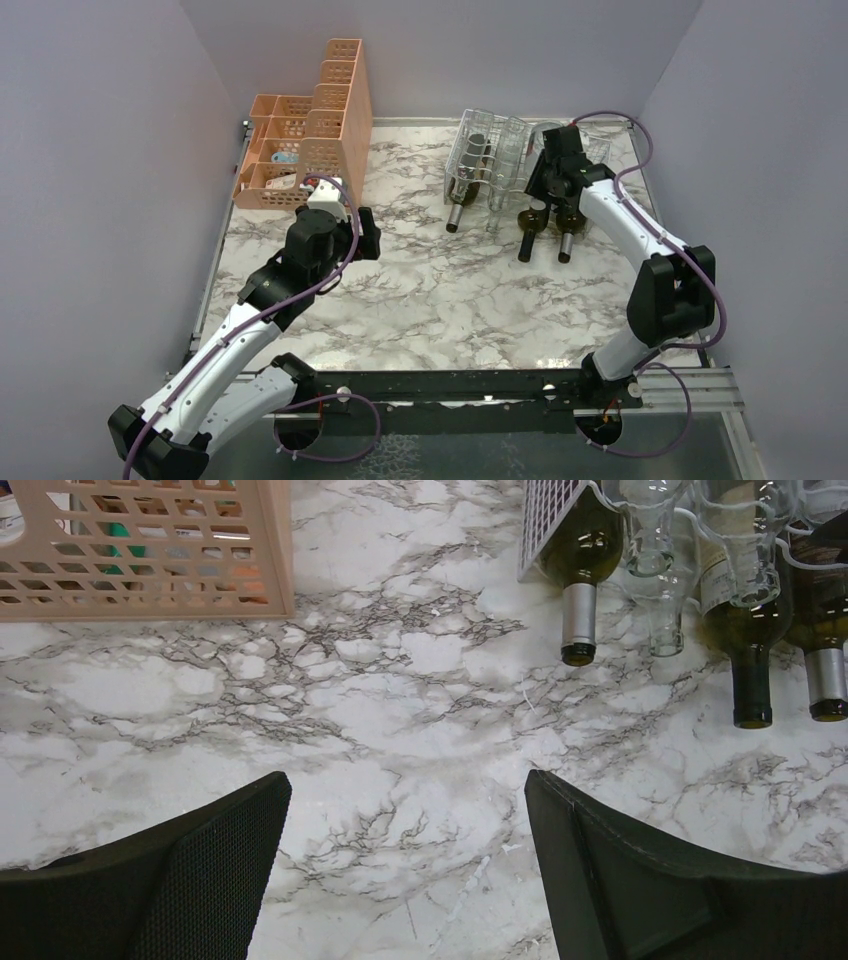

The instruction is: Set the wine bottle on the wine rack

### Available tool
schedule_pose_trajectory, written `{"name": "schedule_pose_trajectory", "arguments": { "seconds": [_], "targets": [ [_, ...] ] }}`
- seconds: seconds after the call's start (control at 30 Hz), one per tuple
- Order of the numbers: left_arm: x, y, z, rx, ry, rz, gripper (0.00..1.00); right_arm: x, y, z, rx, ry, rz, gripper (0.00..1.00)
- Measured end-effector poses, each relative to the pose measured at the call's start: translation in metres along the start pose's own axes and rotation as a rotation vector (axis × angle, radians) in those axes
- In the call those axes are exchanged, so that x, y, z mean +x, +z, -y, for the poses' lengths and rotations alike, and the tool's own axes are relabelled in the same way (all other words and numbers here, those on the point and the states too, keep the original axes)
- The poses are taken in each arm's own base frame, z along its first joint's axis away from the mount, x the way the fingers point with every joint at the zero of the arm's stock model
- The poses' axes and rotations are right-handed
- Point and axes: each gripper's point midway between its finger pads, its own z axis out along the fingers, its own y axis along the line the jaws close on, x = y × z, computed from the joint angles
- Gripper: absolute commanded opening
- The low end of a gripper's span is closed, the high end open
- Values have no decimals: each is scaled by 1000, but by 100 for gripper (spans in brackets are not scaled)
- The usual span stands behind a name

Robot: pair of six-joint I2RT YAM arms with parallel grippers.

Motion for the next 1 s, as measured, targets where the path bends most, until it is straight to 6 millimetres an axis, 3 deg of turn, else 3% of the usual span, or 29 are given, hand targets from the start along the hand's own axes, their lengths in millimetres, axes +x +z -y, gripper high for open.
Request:
{"name": "schedule_pose_trajectory", "arguments": {
  "seconds": [0.2,0.37,0.53,0.77,1.0],
  "targets": [
    [-1,0,0,1,7,3,94,-1,3,2,-1,-23,-1,20],
    [-1,0,0,1,8,2,93,-1,4,4,8,-42,-2,50],
    [-1,0,0,1,10,2,94,-7,4,2,-2,-60,20,69],
    [-1,-1,0,0,12,-9,97,-14,-5,-3,-25,-71,47,81],
    [-5,-2,3,-1,12,-26,99,-46,-55,-9,-104,-44,187,85]
  ]
}}
